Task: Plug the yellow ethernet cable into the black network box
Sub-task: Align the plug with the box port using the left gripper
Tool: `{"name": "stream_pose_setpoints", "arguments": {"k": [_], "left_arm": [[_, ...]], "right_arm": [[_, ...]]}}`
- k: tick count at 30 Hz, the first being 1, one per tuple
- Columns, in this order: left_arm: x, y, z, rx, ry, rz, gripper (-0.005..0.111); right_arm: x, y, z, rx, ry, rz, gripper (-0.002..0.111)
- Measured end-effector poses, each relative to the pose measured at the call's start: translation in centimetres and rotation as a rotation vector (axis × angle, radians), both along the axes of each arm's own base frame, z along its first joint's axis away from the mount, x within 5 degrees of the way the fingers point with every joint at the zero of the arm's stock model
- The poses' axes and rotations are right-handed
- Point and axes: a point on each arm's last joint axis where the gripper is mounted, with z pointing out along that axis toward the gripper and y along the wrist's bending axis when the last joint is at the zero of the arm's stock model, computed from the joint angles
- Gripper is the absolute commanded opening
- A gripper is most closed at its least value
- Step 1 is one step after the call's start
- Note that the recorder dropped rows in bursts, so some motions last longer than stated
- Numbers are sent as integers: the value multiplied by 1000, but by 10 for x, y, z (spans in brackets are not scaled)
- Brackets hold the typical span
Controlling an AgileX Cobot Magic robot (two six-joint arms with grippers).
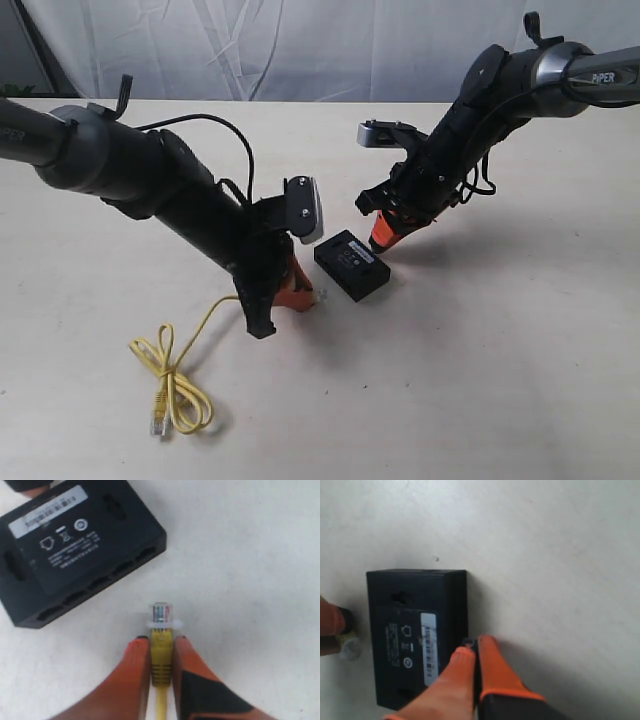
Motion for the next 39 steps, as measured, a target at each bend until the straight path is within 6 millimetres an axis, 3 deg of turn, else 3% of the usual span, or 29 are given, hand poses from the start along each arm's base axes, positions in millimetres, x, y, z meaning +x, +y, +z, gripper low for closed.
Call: {"name": "stream_pose_setpoints", "arguments": {"k": [7, 12, 18, 39], "left_arm": [[9, 7, 11, 125, -37, 158, 0], [8, 0, 14, 238, -109, 218, 0], [3, -14, 15, 255, -157, 280, 0], [1, -27, 17, 195, -163, 386, 0]], "right_arm": [[0, 0, 0, 0, 0, 0, -1], [0, 0, 0, 0, 0, 0, -1], [0, 0, 0, 0, 0, 0, -1], [1, 2, 1, 15, 17, -62, -1]]}}
